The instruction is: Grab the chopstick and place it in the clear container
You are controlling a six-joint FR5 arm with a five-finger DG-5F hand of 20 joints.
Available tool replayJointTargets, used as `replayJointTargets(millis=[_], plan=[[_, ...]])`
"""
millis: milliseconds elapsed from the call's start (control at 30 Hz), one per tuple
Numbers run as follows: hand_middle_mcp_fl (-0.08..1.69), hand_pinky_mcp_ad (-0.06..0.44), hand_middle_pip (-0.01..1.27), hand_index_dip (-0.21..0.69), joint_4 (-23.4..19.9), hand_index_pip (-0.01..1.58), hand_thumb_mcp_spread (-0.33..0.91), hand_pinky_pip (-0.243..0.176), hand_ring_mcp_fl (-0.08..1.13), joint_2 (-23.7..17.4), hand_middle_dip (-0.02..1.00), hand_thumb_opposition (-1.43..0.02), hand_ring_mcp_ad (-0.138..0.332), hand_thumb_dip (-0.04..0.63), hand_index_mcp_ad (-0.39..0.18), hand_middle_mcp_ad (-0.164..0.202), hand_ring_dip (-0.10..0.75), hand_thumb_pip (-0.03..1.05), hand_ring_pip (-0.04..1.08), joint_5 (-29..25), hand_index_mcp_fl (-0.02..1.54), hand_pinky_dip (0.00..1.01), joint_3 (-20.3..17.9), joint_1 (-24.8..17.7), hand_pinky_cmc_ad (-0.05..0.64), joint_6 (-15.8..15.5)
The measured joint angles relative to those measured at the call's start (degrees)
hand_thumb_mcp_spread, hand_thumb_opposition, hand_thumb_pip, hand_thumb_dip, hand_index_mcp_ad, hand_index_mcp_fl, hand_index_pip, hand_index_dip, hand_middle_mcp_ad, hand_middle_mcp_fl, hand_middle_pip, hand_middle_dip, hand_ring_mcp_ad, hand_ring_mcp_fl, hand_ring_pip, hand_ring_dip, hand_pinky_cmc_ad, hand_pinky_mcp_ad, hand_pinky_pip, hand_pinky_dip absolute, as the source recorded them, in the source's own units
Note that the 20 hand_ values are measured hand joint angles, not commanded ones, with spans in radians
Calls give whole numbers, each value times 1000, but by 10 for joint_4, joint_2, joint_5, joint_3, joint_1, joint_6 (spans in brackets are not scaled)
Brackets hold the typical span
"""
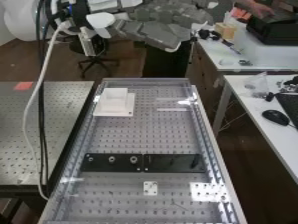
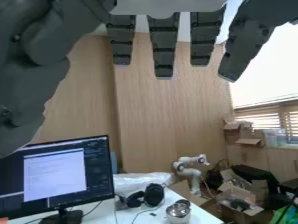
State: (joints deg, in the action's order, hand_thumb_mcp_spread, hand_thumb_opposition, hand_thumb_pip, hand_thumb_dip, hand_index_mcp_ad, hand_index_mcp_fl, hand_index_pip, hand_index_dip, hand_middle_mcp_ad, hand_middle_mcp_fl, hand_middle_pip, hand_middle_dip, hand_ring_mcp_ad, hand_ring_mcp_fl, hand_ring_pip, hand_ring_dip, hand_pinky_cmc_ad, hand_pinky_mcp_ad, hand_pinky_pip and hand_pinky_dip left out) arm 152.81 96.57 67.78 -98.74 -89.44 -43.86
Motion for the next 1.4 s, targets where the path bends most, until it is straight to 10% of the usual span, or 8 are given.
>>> replayJointTargets(millis=[1400], plan=[[131, 311, 138, 244, -3, 87, 89, -120, 14, -1, 297, -740, 206, 12, -138, 108, 166, 565, 101, 2, 106, 328, 2, -8, 476, -11]])
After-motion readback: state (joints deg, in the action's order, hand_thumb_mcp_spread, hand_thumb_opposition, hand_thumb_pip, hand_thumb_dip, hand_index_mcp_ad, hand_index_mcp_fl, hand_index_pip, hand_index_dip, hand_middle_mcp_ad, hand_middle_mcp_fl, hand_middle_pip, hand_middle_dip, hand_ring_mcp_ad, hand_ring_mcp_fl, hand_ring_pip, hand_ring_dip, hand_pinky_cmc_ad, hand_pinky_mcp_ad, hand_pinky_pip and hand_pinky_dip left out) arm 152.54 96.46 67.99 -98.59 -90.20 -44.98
